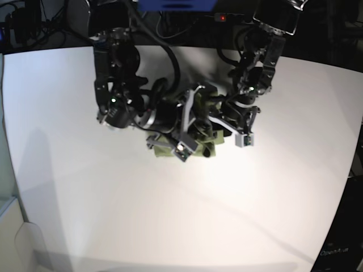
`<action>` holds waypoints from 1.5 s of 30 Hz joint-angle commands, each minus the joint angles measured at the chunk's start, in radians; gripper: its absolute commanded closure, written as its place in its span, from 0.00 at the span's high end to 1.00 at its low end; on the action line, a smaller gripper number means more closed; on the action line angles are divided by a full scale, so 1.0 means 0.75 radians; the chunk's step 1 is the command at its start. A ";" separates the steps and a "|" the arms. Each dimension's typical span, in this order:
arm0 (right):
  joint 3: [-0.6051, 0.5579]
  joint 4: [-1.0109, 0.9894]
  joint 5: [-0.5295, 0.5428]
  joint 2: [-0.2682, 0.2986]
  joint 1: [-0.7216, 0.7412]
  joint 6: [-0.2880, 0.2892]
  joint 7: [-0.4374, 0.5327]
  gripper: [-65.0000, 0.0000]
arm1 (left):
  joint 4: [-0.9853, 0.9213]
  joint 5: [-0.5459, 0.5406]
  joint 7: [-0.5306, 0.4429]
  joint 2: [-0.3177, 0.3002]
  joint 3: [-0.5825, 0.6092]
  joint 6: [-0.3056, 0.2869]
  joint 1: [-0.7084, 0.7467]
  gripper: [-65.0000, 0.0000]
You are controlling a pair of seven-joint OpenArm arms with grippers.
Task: Fold the T-shirt properly
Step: 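Carry the folded end with the right gripper over onto the strip's middle, then release the left gripper and press the bundle with the right gripper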
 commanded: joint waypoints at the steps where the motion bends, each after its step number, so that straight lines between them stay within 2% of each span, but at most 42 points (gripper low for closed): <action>1: -0.009 0.011 0.036 -0.013 0.019 0.013 0.029 0.02 | -0.057 -0.023 0.284 -0.011 0.006 0.097 0.056 0.45; 9: -0.002 0.013 0.038 -0.009 0.029 0.013 0.025 0.02 | -0.047 -0.025 0.284 -0.013 0.006 0.097 0.060 0.45; 14: 0.000 0.017 0.038 -0.007 0.031 0.013 0.023 0.02 | 0.062 -0.025 0.284 -0.021 -0.002 0.097 0.087 0.45; 22: 0.000 0.113 0.038 -0.007 0.040 0.013 0.025 0.02 | 0.150 -0.013 0.396 -0.019 -0.135 0.097 0.089 0.45; 26: 0.002 0.107 0.036 -0.007 0.042 0.013 0.029 0.02 | 0.197 -0.013 0.402 -0.019 -0.197 0.099 0.089 0.45; 36: 0.002 0.105 0.034 0.001 0.058 0.013 0.031 0.02 | 0.271 -0.015 0.402 -0.021 -0.231 0.101 0.107 0.45; 40: 0.002 0.103 0.034 0.011 0.060 0.013 0.031 0.02 | 0.307 -0.023 0.402 -0.023 -0.266 0.210 0.132 0.45; 45: 0.002 0.103 0.034 0.011 0.060 0.013 0.031 0.02 | 0.434 -0.023 0.416 -0.023 -0.309 0.226 0.173 0.45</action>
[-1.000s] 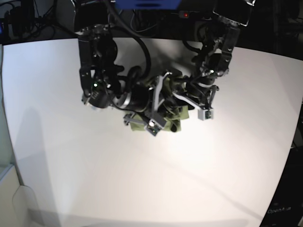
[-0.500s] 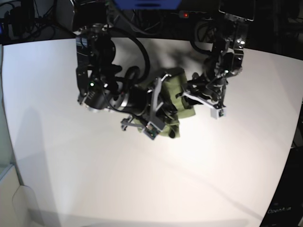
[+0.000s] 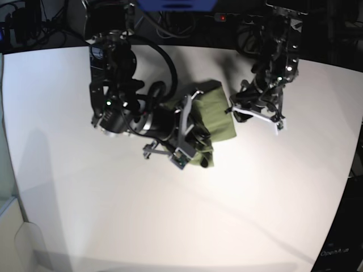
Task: Fold the T-shirt properly
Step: 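Release the left gripper and press the bundle with the right gripper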
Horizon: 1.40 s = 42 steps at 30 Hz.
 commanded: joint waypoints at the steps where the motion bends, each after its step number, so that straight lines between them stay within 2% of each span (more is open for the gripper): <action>1: -0.002 0.018 0.028 -0.011 0.024 0.013 0.036 0.02 | 0.046 -0.001 0.022 -0.004 -0.016 0.004 -0.008 0.45; 9: 0.000 0.018 0.028 -0.013 0.024 0.013 0.038 0.02 | 0.077 -0.001 0.227 0.010 -0.186 0.004 -0.014 0.45; 17: -0.008 -0.054 0.028 -0.017 0.018 0.013 0.040 0.02 | 0.079 -0.001 0.241 0.010 -0.194 0.002 -0.012 0.45; 25: -0.014 -0.185 0.028 -0.017 -0.003 0.013 0.144 0.02 | 0.077 -0.001 0.241 -0.004 -0.194 0.002 -0.002 0.45; 31: -0.084 -0.262 0.028 -0.017 0.006 0.013 0.206 0.02 | 0.087 -0.001 0.241 -0.004 -0.194 0.000 0.023 0.45; 42: -0.106 -0.371 0.028 -0.017 0.077 0.013 0.214 0.02 | 0.089 0.003 0.239 -0.006 -0.194 -0.002 0.074 0.45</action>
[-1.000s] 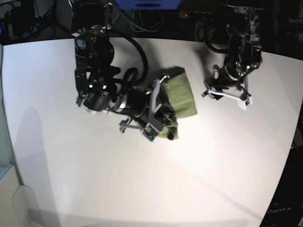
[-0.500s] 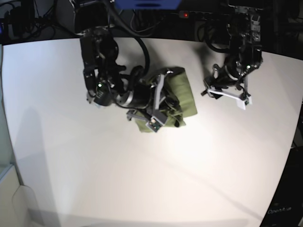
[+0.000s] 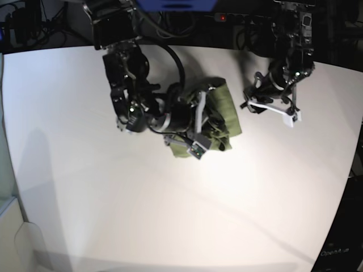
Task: Fold the T-shirt properly
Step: 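Release the left gripper and press the bundle with the right gripper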
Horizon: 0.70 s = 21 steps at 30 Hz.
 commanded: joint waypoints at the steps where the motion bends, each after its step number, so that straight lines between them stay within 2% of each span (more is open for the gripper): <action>1: -0.004 0.011 0.033 -0.014 0.023 0.014 0.031 0.02 | 0.015 -0.004 0.016 -0.008 -0.003 0.005 0.006 0.45; 5: -0.004 -0.010 0.033 -0.032 0.029 0.014 0.029 0.03 | 0.015 -0.004 0.016 -0.008 -0.003 0.005 0.006 0.45; 7: -0.004 -0.034 0.033 -0.032 0.049 0.014 0.021 0.07 | 0.015 -0.006 0.016 -0.008 -0.003 0.005 0.008 0.45; 8: -0.004 -0.051 0.033 -0.032 0.053 0.014 0.021 0.14 | 0.015 -0.006 0.016 -0.008 -0.003 0.005 0.008 0.45; 10: -0.004 -0.063 0.033 -0.034 0.053 0.014 0.019 0.34 | 0.015 -0.006 0.016 -0.008 -0.003 0.005 0.008 0.45; 13: -0.006 -0.063 0.033 -0.034 0.053 0.014 0.019 0.71 | 0.017 -0.006 0.016 -0.008 -0.003 0.005 0.025 0.45; 15: -0.018 -0.063 0.035 -0.034 0.053 0.014 0.005 0.90 | 0.017 -0.006 0.016 -0.008 -0.003 0.003 0.025 0.45; 16: -0.039 -0.057 0.035 -0.034 0.053 0.014 -0.005 0.95 | 0.017 -0.004 0.016 -0.008 -0.003 0.003 0.027 0.45; 17: -0.055 -0.051 0.037 -0.034 0.053 0.014 -0.005 0.97 | 0.017 -0.004 0.016 -0.010 -0.003 0.003 0.037 0.45; 21: -0.100 0.015 0.037 -0.032 0.053 0.014 -0.010 0.93 | 0.039 -0.008 0.016 -0.053 -0.003 0.003 0.086 0.45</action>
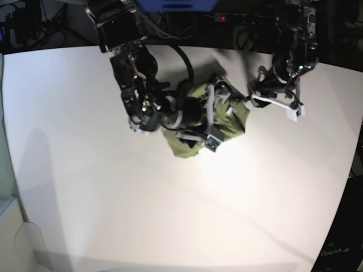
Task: Fold the T-shirt properly
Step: 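Release the left gripper and press the bundle with the right gripper, then open the right gripper and lift both grippers away from the bundle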
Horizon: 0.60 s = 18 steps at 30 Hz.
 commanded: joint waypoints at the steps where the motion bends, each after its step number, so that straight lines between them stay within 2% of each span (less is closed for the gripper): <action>1: 0.010 0.058 0.043 -0.017 0.031 0.010 0.055 0.92 | 0.021 0.011 0.036 -0.005 -0.002 0.008 0.027 0.45; 8: 0.012 0.244 0.043 -0.006 0.020 0.010 0.053 0.85 | 0.152 0.011 0.038 -0.011 -0.004 0.008 0.084 0.45; 11: 0.038 0.258 0.043 0.041 0.026 0.010 0.067 0.74 | 0.193 0.009 0.038 0.005 0.003 0.008 0.084 0.45; 13: 0.083 0.256 0.043 0.061 0.028 0.010 0.067 0.59 | 0.215 0.009 0.038 0.030 0.003 0.008 0.086 0.45; 18: 0.208 0.256 0.043 0.129 0.028 0.010 0.059 0.06 | 0.231 -0.012 0.038 0.065 0.005 0.008 0.086 0.45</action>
